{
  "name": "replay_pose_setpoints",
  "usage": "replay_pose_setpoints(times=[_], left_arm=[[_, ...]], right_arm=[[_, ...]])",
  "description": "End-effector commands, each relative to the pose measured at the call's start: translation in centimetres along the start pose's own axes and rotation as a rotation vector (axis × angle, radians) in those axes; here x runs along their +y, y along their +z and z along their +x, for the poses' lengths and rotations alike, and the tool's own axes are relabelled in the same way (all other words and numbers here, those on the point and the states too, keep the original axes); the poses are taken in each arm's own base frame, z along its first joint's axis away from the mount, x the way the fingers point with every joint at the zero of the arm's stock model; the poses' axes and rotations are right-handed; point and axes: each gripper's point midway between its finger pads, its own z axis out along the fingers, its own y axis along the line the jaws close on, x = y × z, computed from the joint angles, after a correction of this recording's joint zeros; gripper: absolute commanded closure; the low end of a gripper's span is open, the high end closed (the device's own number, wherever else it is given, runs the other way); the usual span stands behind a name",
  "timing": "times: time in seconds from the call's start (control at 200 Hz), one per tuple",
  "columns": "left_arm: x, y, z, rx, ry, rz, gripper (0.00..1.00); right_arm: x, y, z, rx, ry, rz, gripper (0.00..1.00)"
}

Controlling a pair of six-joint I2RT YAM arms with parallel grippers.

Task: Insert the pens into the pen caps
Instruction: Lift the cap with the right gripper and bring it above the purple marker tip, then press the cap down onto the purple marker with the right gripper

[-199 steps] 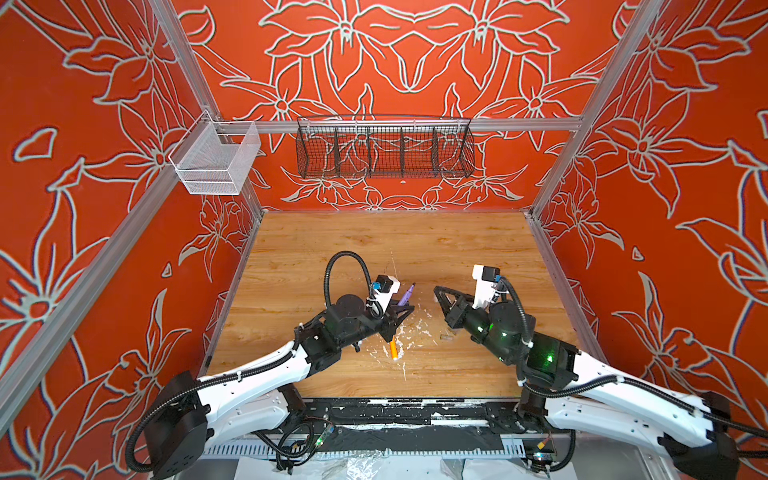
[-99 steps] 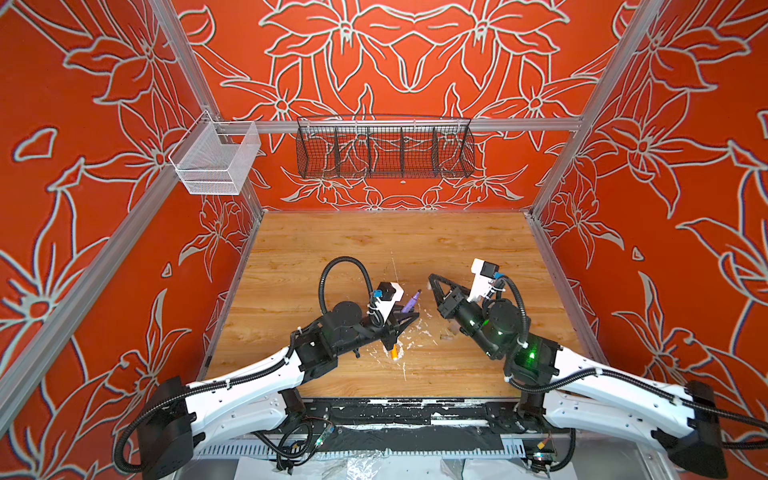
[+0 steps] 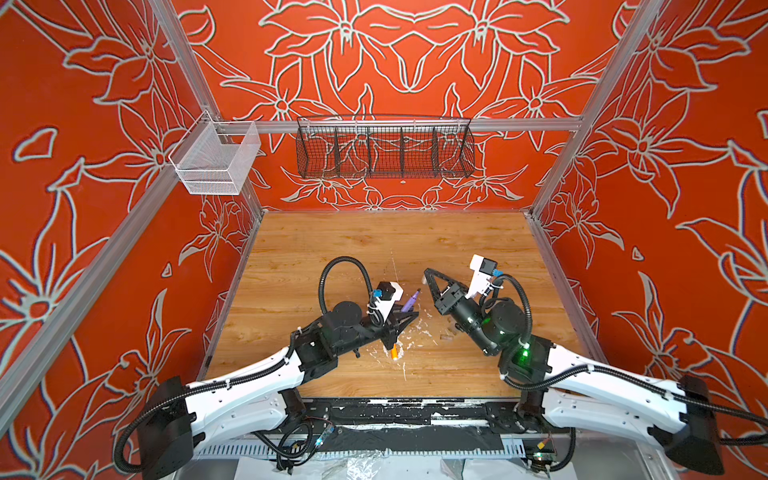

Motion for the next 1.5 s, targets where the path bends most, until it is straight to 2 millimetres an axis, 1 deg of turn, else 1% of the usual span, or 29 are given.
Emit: replay_pose_setpoints(times=[0.0, 0.2, 0.465, 0.691, 0.816, 0.966, 1.111, 1.221, 1.361, 1.411, 1.496], left_arm=[[-0.1, -0.2, -0.6, -0.030, 0.017, -0.005, 1.00], [0.3, -0.3, -0.7, -0.036, 0.015, -0.029, 1.00], [1.2, -0.3, -0.6, -0.041, 0.008, -0.074, 1.00], [1.2, -0.3, -0.8, -0.043, -0.027, -0.068, 1.00], [1.1, -0.4, -1.0, -0.044, -0.069, -0.034, 1.00], [1.2, -0.4, -1.1, -0.043, -0.089, -0.027, 1.00], [1.6, -0.4, -1.1, -0.044, -0.099, -0.047, 1.00], [1.9, -0.4, -1.1, -0.049, -0.119, -0.047, 1.00], [2.5, -0.8, -1.4, -0.063, -0.206, 0.006, 1.00], [2.6, -1.0, -1.6, -0.074, -0.221, 0.025, 1.00], [2.1, -1.3, -1.9, -0.085, -0.217, 0.050, 1.00]], right_arm=[[0.3, 0.2, 0.4, 0.009, 0.029, -0.029, 1.00], [-0.2, 0.4, 1.2, 0.030, 0.045, -0.025, 1.00], [0.0, 0.6, 2.2, 0.072, 0.057, -0.040, 1.00], [-0.6, 0.8, 3.2, 0.094, 0.071, -0.032, 1.00], [-1.3, 1.0, 4.1, 0.116, 0.065, -0.015, 1.00], [-1.5, 1.3, 5.3, 0.147, 0.053, -0.001, 1.00], [-2.1, 0.9, 6.5, 0.156, 0.039, 0.047, 1.00], [-1.7, 0.6, 7.6, 0.163, 0.023, 0.041, 1.00], [-1.4, 0.3, 8.4, 0.172, 0.015, 0.002, 1.00], [-0.9, 0.3, 8.6, 0.179, 0.005, -0.033, 1.00], [0.1, 0.2, 9.0, 0.195, -0.017, -0.102, 1.00]])
